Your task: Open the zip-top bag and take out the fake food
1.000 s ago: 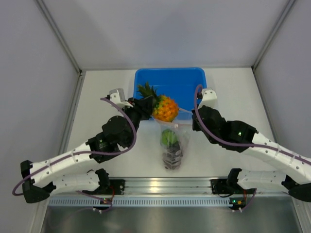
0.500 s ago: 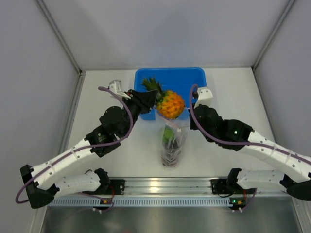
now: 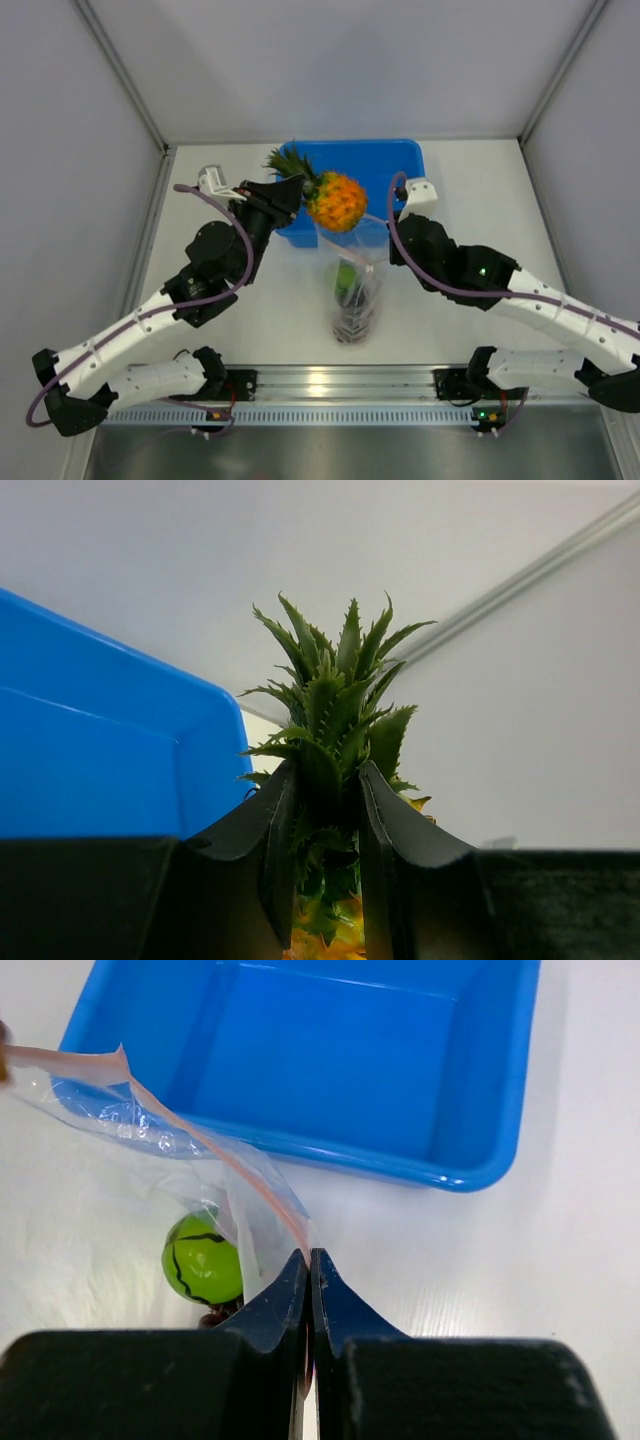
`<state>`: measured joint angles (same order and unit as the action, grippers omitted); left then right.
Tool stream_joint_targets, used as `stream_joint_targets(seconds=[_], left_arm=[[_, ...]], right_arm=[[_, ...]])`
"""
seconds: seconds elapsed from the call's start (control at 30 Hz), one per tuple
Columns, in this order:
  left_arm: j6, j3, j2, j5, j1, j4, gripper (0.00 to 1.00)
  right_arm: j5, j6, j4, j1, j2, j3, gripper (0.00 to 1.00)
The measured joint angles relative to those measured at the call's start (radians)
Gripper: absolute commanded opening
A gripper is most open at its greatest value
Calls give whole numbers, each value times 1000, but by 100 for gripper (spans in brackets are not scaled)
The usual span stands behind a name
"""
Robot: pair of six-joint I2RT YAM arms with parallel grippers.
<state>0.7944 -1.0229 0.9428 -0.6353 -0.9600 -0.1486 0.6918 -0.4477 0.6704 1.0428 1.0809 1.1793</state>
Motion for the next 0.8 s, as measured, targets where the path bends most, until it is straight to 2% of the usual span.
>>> stream_joint_targets(seconds=[0.23, 0.43, 0.57, 0.8], left_arm=[[-74, -11, -24, -103, 63, -8, 0], [-140, -134, 103, -143, 126, 18, 0], [-132, -184, 216, -77, 203, 56, 0], [-88, -222, 432, 96, 366, 109, 0]], right_arm=[[48, -24, 79, -2, -124, -24, 0], [74, -36, 170, -5, -241, -27, 0], [99, -29, 242, -5, -294, 0, 0], [154, 24, 311, -5, -296, 129, 0]])
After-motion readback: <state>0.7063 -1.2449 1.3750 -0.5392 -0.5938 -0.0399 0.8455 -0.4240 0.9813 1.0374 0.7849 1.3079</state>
